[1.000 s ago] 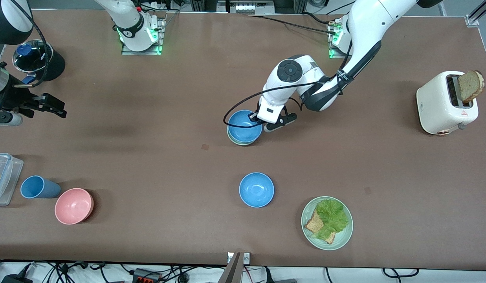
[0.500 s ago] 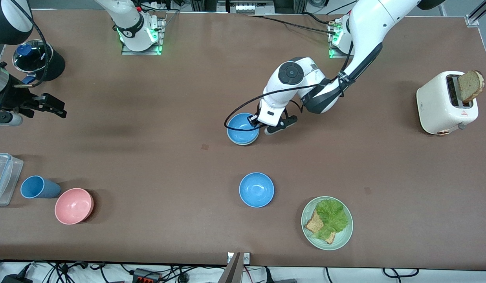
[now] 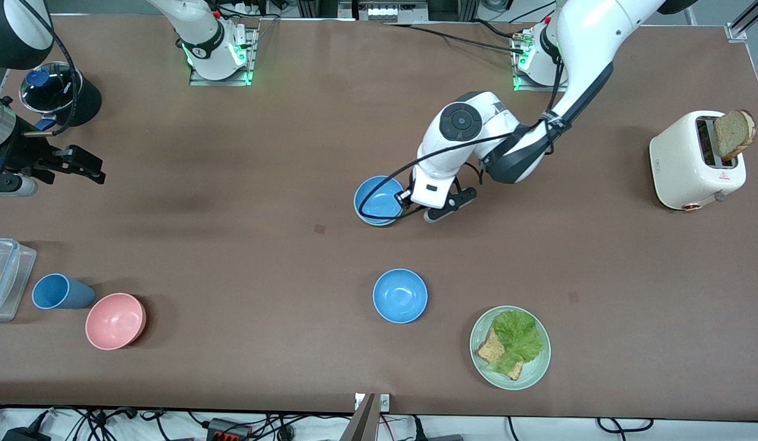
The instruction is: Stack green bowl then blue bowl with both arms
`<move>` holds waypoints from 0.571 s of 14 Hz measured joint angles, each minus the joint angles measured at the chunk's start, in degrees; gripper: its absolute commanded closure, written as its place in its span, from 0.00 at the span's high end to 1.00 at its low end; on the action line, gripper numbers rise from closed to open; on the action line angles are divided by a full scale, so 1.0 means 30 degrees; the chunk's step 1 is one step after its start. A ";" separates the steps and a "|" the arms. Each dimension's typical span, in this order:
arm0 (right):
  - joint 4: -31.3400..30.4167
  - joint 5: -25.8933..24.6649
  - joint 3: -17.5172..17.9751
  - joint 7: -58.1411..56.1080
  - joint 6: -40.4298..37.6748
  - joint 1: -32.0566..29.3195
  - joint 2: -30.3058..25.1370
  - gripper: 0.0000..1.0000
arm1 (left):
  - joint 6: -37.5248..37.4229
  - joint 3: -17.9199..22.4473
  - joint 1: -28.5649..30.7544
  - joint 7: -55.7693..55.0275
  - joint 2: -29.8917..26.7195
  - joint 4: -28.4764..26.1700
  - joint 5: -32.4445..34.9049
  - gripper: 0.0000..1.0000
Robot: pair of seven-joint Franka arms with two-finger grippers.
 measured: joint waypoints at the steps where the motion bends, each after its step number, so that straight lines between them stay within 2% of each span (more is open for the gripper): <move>1: -0.0001 0.0000 0.0001 0.0000 0.0000 0.0004 0.0001 1.00 | -0.0111 -0.0625 0.0754 0.0046 -0.0017 0.0160 0.0000 0.47; 4: 0.0000 0.0000 -0.0001 0.0000 -0.0004 0.0004 0.0000 1.00 | -0.0804 -0.2819 0.3870 0.1640 -0.0042 0.0244 0.0002 0.49; 8: 0.0000 0.0000 -0.0001 0.0000 -0.0009 0.0006 0.0000 1.00 | -0.1306 -0.3217 0.4698 0.3436 -0.0037 0.0279 0.0002 0.51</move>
